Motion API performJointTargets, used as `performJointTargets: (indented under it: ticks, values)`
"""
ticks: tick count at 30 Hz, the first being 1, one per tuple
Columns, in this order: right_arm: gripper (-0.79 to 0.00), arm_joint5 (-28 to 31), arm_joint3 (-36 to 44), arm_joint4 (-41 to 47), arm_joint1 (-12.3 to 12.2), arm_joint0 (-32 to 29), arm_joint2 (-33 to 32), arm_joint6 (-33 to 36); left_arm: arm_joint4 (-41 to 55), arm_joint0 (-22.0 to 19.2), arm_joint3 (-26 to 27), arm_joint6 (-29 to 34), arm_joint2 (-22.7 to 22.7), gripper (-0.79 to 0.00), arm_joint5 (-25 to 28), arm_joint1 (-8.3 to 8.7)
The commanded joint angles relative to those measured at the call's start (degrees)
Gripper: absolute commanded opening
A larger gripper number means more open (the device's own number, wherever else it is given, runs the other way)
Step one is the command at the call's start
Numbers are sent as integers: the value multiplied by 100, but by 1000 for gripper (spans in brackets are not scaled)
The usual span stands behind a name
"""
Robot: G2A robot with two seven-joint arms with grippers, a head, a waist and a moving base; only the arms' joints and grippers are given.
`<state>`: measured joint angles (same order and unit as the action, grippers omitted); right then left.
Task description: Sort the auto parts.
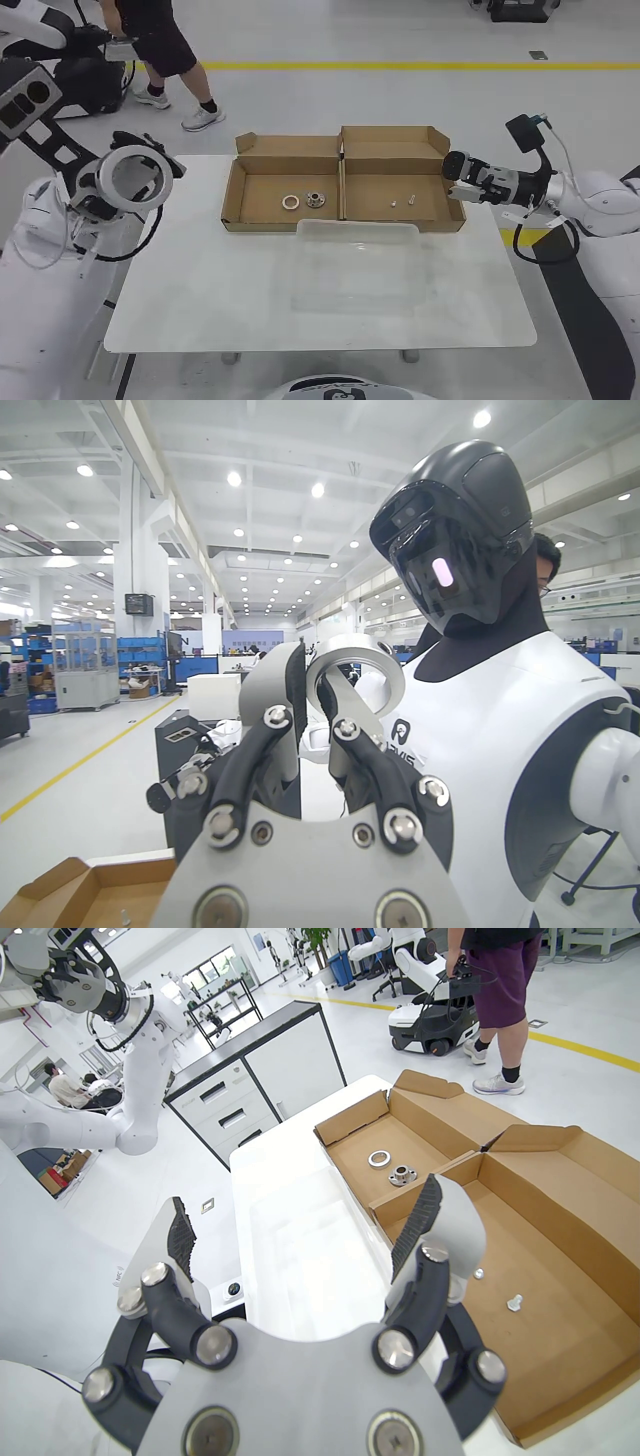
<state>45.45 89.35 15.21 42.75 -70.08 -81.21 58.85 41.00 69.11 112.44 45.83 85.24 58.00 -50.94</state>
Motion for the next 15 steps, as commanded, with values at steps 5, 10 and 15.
performJointTargets:
  ticks: [5,10,15]
  values:
    - [0,0,0,0,0,0,0,0,-281,109,-79,46,172,-785,0,-81]
    - [0,0,0,0,0,0,0,0,-803,233,-193,46,283,-785,0,-108]
    - [0,0,0,0,0,0,0,0,-1453,283,-365,45,387,-785,0,-123]
